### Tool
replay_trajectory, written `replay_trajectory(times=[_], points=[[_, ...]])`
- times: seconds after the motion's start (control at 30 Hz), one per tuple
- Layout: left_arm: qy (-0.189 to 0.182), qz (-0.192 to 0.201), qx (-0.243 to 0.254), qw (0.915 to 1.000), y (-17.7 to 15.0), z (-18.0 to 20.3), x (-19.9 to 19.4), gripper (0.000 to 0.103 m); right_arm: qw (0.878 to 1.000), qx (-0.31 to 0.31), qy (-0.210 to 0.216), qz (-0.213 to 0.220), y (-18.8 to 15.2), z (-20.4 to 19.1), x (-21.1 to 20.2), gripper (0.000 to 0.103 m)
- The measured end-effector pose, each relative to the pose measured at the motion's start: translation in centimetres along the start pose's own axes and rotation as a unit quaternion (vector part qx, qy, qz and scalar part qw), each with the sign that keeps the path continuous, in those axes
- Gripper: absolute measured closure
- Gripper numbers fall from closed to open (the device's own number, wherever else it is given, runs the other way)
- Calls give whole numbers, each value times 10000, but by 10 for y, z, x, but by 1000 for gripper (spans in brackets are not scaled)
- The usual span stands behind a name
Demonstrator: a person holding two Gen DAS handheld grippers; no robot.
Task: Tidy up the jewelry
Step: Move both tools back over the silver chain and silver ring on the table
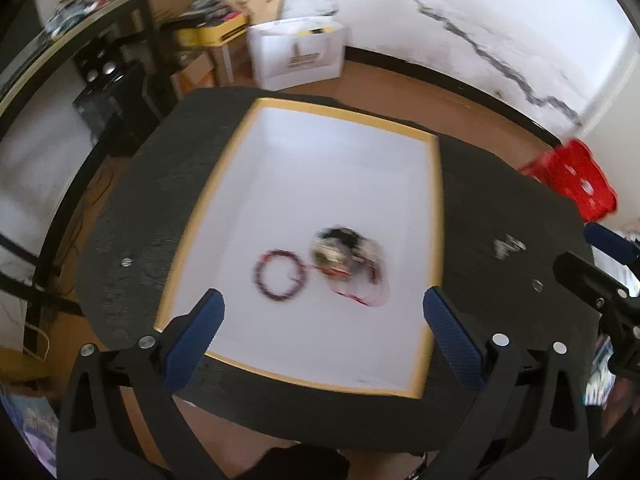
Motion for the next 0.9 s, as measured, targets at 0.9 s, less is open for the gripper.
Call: replay_trajectory(times=[0.9], points=[[-387, -67, 1640, 9857, -29, 249, 63, 6, 9885, 1337, -691, 170, -142, 206, 0, 17]])
Point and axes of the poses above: each gripper's, at about its wrist camera, not at the fingertips, and x roughly the way its jaws point, z to its right, y to its top, the point moved 4 cm from there along x, roughly the way its jaws point, and after that the axes turned 13 degrees about -z, right-handed, at the moved point
